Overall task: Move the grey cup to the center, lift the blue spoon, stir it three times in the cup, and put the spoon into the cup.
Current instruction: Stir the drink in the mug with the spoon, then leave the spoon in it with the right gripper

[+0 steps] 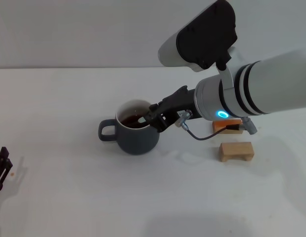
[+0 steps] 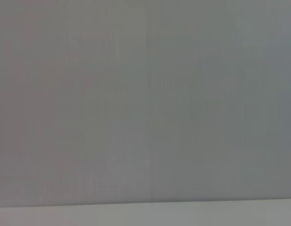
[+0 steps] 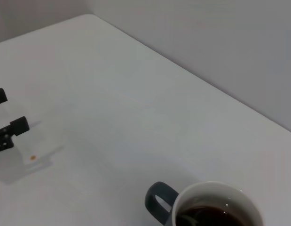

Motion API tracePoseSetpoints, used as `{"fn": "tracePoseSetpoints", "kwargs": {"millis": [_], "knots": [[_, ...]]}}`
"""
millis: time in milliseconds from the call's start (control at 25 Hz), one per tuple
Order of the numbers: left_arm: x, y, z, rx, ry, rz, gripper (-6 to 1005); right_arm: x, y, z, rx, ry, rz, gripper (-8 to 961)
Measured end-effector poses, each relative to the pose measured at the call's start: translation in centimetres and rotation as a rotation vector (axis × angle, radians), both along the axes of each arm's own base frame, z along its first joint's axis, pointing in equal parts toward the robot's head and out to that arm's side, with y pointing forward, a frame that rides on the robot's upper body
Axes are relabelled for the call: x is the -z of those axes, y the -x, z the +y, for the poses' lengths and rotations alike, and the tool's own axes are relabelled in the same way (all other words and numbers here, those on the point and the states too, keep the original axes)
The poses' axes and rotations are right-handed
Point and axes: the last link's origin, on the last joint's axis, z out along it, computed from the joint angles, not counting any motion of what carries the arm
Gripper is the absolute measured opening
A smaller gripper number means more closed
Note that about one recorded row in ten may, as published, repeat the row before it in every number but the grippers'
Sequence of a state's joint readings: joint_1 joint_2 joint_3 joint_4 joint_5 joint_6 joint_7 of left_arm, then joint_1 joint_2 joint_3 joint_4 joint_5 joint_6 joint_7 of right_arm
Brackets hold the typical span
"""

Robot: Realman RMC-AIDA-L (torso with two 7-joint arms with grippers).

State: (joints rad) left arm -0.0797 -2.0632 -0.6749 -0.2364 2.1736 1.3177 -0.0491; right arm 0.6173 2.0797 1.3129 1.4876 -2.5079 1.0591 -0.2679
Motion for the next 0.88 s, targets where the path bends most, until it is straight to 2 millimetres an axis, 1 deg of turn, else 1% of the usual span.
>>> {"fn": "tracePoseSetpoints", "kwargs": {"millis": [160, 480, 680, 880], "knots": [[0.0, 0.0, 0.1, 0.0, 0.0, 0.0, 858, 0.0, -0.4, 0.6, 0.002, -0.01, -0.019, 141], [0.1, -0.1, 0.2, -0.001, 0.002, -0.002, 858, -1.0, -1.4, 1.5, 0.002, -0.066, -0.053, 136], [0.3, -0.2, 0.2, 0.0, 0.005, -0.006, 858, -1.4, -1.9, 1.1, 0.01, -0.071, -0.052, 133], [0.4, -0.2, 0.2, 0.002, 0.008, -0.007, 858, -1.5, -1.5, 0.0, -0.001, -0.054, -0.043, 131]]}}
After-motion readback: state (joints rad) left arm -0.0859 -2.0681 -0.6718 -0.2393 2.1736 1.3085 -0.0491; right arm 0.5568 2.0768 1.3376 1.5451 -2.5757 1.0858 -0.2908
